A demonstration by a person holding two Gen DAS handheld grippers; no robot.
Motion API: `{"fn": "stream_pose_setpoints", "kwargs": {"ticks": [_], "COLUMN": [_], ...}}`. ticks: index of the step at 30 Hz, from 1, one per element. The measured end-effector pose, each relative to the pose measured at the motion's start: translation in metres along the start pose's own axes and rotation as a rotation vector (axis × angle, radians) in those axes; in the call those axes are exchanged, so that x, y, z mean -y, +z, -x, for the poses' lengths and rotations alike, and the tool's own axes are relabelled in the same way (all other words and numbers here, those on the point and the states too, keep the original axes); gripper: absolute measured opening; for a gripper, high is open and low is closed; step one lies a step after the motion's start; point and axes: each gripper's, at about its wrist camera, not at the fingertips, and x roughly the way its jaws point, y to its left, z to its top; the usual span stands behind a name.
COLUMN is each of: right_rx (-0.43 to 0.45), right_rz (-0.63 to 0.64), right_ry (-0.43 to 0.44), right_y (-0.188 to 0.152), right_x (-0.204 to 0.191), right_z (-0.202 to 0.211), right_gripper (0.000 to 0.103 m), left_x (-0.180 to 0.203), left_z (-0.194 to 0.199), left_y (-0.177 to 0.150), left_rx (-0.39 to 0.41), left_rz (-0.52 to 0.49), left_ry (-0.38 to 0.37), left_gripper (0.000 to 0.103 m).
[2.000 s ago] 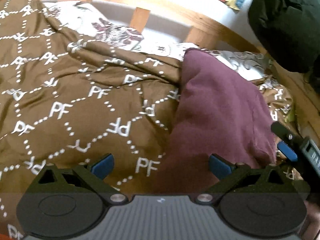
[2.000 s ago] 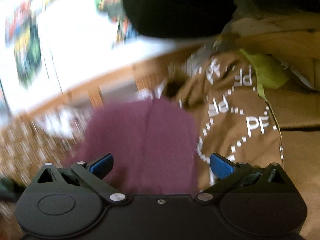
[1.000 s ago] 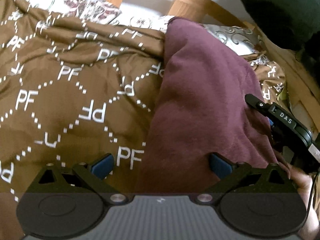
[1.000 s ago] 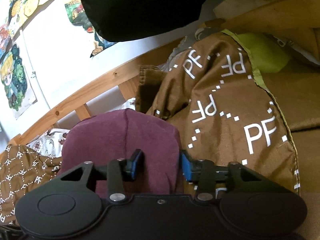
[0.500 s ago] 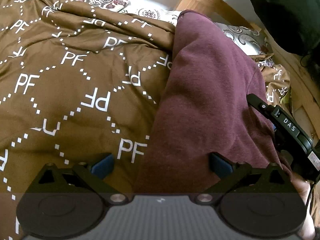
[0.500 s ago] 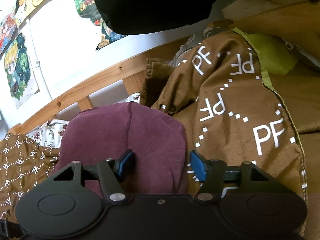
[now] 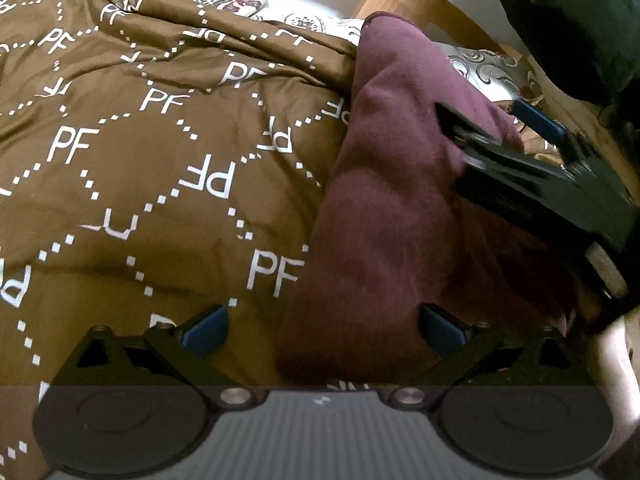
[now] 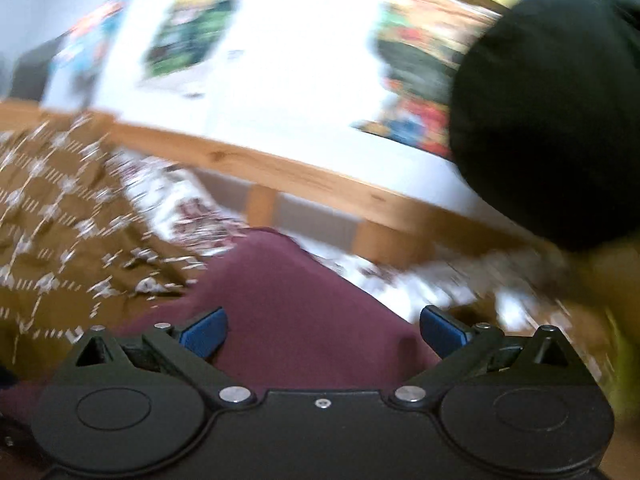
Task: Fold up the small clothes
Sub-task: 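Press the folded shirt flat with the right tool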
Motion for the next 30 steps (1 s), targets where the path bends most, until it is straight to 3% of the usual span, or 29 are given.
{"fn": "stream_pose_setpoints", "kwargs": {"ticks": [2,6,15,21,24,28,30], "right_rx": [-0.035,-0.13,-0.105,-0.102,-0.154,-0.215,-0.224], "right_rz": [0.017,-0.077,-0.14,-0.41,-0.545,-0.611,-0.64], "right_ry": [-0.024,-0.067,-0.099,-0.169,-0.145,-0.134,-0.112], "right_y": [-0.001,-0.01,-0.002,-0.006,-0.023,-0.039,-0.041], "right_x": [-0.005,0.008,0.022,0.064,0.083,0.091,0.093], "right_z": [-0.016,-0.035,-0.013,0.021,0.037,0.049,0.048], "right_gripper": [0.102,0.102,0.102,0.102,0.102,0.083,0.078], "left_x": [0.001,0.002,0.0,0.0,0.0,0.001,0.001], "left_z": [0.001,0.004,0.0,0.003,0.003,0.003,0.003], "left_y": [0.0,0.0,-0.003,-0.008,-0.008,-0.008,-0.007], "left_rx": [-0.005,-0.019,-0.002,0.012,0.018,0.019,0.02], "left_rz": [-0.001,0.004,-0.019,-0.019,-0.016,-0.016,-0.015], "left_ry": [0.008,0.013,0.007,0.002,0.005,0.011,0.01], "left_gripper": [0.103,0.103,0.103,0.103,0.103,0.103,0.103]}}
